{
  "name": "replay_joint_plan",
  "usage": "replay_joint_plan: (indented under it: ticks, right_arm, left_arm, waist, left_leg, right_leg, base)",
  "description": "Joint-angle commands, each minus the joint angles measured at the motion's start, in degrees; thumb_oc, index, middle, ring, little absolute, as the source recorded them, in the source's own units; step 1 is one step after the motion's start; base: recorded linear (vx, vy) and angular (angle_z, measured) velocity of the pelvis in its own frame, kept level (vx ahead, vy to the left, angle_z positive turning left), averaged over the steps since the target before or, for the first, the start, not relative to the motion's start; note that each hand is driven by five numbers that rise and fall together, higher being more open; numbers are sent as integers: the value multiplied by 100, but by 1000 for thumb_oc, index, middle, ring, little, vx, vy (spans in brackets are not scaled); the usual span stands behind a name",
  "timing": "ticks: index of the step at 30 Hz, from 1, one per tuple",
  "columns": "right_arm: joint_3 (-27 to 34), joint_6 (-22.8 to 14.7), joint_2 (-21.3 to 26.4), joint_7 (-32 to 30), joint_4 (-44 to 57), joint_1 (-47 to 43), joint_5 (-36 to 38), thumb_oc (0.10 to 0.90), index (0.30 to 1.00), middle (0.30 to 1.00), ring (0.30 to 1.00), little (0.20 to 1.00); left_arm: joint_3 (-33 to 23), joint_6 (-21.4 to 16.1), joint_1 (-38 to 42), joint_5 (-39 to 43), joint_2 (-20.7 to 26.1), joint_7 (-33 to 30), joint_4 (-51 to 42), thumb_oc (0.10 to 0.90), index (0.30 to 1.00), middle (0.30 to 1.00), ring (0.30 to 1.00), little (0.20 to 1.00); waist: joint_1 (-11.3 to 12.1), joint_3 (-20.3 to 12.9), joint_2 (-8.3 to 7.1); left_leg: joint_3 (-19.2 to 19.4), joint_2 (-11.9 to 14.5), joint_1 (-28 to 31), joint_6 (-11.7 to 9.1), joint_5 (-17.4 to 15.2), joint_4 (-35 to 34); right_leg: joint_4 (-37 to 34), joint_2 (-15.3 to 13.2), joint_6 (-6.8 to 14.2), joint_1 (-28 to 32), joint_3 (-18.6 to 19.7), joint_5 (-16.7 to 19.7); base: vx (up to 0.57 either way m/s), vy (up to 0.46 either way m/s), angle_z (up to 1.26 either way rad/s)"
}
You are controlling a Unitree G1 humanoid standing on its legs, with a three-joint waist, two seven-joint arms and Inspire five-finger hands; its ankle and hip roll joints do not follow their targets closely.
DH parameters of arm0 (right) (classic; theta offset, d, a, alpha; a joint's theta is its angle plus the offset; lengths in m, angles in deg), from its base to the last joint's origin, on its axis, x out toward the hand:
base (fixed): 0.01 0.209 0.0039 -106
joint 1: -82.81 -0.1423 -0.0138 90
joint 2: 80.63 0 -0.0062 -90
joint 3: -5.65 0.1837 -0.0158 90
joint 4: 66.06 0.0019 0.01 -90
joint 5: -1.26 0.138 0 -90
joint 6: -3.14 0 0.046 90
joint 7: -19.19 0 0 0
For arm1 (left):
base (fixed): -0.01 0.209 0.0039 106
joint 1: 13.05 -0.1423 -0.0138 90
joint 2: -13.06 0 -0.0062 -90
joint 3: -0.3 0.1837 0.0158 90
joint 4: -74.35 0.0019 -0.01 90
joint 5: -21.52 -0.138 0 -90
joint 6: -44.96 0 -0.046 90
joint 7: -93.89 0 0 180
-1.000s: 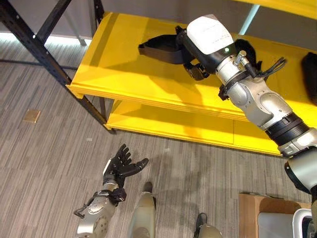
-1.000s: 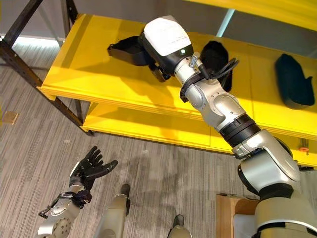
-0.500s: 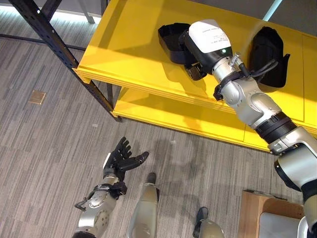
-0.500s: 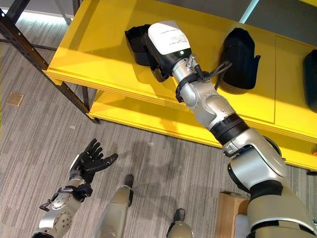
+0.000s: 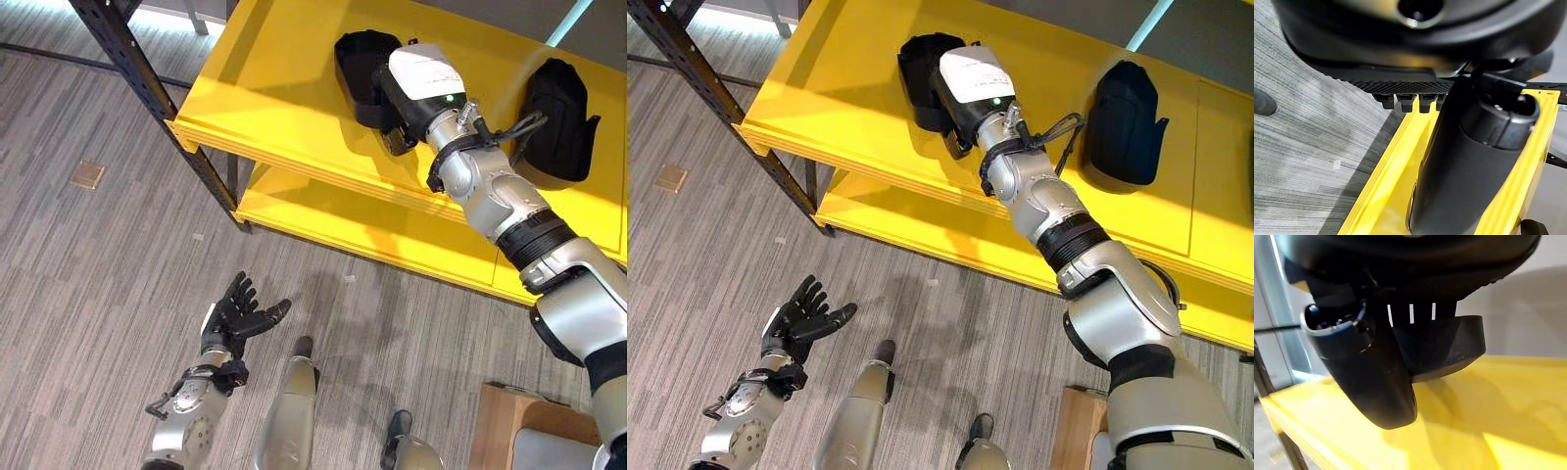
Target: Move parts from the plastic box to the shelf.
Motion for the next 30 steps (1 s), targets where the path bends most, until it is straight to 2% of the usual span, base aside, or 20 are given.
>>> replay_joint_plan:
  ticks: [1, 9, 18, 30]
  right_arm:
    - [-29, 65, 8, -335, -315, -1059, 233, 400, 300, 300, 300, 300]
    - [243, 106, -215, -450, -1532, -1087, 922, 400, 300, 300, 300, 300]
    - [670, 97, -247, -584, -1902, -968, 1638, 400, 300, 300, 300, 300]
    - [890, 50, -145, -716, -2112, -1111, 2079, 400, 300, 300, 300, 300]
  left_arm:
    - [167, -554, 12, 191, 340, 132, -607, 900, 1000, 1000, 1000, 1000]
    - [240, -566, 27, 213, 376, 173, -611, 900, 1000, 1000, 1000, 1000]
    - [302, -543, 105, 155, 406, 156, -615, 900, 1000, 1000, 1000, 1000]
    - [336, -540, 95, 198, 477, 179, -609, 900, 1000, 1000, 1000, 1000]
  waist:
    - [55, -378, -77]
    - [102, -347, 9]
    - [82, -275, 132]
    - [97, -247, 223]
  left_leg:
    - [-230, 445, 95, -233, -413, 289]
    - [-258, 417, 19, -232, -414, 349]
    - [-288, 417, -48, -220, -449, 503]
    - [-317, 394, -158, -221, -416, 541]
  right_leg:
    - [707, -49, -103, -217, 92, -86]
    - [811, -44, -105, -274, 73, -131]
    - [1061, -46, -143, -404, 110, -228]
    - [1166, -42, -142, -490, 81, -268]
  base:
    - [0, 0, 0]
    - [0, 0, 0]
    - [-8, 3, 4]
    - [0, 0, 0]
